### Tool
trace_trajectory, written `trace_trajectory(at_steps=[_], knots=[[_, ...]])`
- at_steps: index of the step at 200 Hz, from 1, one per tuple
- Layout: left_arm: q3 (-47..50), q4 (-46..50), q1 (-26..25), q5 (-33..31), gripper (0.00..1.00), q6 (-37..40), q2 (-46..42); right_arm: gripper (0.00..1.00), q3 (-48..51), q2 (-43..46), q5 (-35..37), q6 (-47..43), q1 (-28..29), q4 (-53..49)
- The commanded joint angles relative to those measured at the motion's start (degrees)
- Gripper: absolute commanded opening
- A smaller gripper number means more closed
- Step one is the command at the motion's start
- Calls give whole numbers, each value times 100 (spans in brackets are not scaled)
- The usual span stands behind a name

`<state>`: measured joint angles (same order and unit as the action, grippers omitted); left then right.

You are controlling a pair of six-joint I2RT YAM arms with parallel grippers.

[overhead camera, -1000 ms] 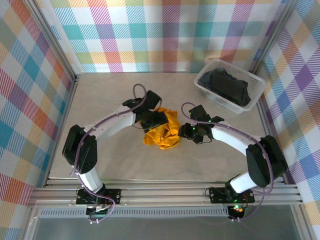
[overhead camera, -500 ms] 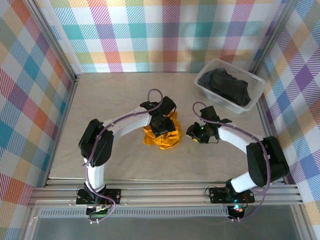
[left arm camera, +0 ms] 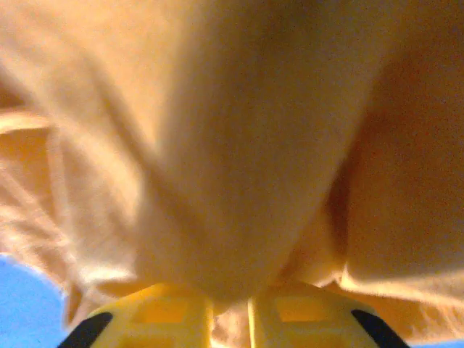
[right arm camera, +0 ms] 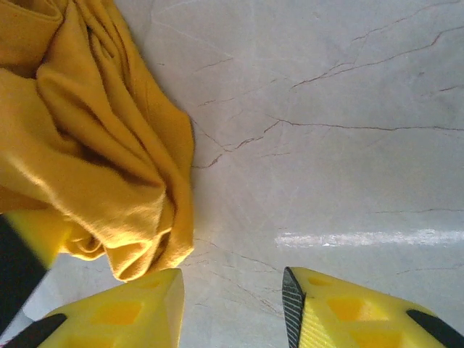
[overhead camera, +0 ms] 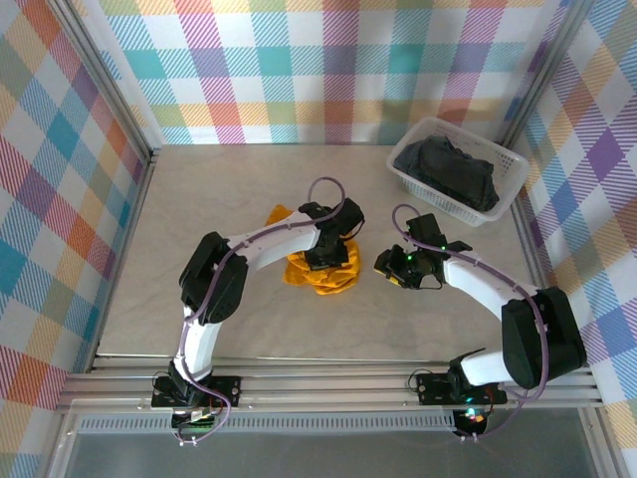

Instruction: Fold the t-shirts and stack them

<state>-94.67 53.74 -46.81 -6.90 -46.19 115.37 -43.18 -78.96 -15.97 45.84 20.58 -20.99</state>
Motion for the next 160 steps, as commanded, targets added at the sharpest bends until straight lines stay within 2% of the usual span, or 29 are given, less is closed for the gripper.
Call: trace_trajectory(at_steps=[1, 21, 38, 49, 73, 101, 121, 140, 154, 160], knots=[[180, 509, -65, -499, 37, 252, -1127, 42, -135, -69, -82, -147, -62, -86], [726, -104, -205, 991, 48, 580, -1304, 43, -314, -218, -131, -257, -180, -107], [945, -97, -512, 1328, 57, 751, -1066, 44, -512, -395, -245, -345, -327, -137], [1041, -119, -689, 1284, 61, 689, -899, 44, -667, -497, -298, -408, -408, -197], [1120, -611, -742, 1261, 71, 121, -598, 44, -905, -594, -411, -532, -540, -309], [755, -935, -738, 899, 74, -492, -33, 44, -912, -546, -577, -583, -636, -351], [715, -1103, -725, 511, 74, -934, 147, 44, -796, -466, -697, -629, -651, -368], [786, -1266, -719, 166, 72, -886, 109, 44, -624, -364, -782, -612, -660, -306], [775, -1156, -692, -115, 64, -730, 124, 44, -497, -307, -817, -562, -667, -242], [803, -1104, -675, -244, 57, -687, 118, 44, -451, -291, -834, -542, -669, -210]])
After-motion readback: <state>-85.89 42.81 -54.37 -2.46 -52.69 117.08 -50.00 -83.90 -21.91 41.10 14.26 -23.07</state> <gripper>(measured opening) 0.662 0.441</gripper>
